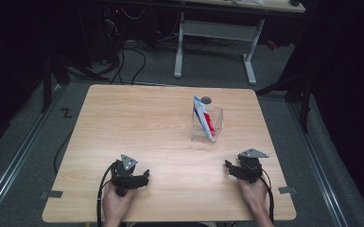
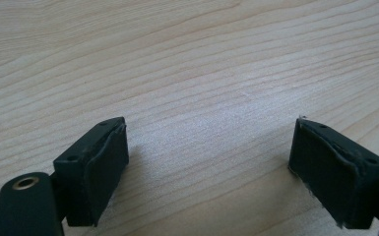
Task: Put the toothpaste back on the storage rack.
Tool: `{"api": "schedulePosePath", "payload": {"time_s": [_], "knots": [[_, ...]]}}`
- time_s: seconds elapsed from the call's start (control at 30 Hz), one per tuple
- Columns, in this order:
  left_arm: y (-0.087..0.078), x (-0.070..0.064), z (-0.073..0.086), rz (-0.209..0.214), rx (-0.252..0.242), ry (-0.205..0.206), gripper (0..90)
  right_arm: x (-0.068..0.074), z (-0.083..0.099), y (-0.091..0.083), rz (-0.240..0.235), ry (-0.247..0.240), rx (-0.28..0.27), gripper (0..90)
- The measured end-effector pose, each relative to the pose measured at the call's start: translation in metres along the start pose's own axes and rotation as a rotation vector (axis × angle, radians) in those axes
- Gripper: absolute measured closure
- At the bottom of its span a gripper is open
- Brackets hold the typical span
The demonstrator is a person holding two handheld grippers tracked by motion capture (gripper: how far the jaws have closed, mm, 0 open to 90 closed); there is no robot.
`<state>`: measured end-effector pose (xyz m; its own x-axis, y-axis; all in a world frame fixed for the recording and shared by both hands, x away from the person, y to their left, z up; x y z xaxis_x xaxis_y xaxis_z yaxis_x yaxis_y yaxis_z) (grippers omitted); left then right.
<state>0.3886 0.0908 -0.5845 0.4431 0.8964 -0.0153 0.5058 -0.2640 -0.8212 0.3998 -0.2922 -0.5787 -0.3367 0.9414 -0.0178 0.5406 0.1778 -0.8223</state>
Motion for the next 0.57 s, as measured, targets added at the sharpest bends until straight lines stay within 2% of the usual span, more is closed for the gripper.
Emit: {"api": "schedulePosePath", "payload": {"time_s": [0.57], "knots": [[0.0001, -0.0002, -0.0001, -0.001, 0.000, -0.002, 15.2, 0.0022, 0.0009, -0.0001, -0.008, -0.009, 0.004, 33.0]]}}
Point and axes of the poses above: each handheld gripper's, and its own axes: y roughly forward along the jaws, z roughly out of its underside, x roughly to its left, the point moved 7 cm from there along y, roughly forward along the jaws, and after that the axes turned 12 degrees about x, right-handed, at the moved point
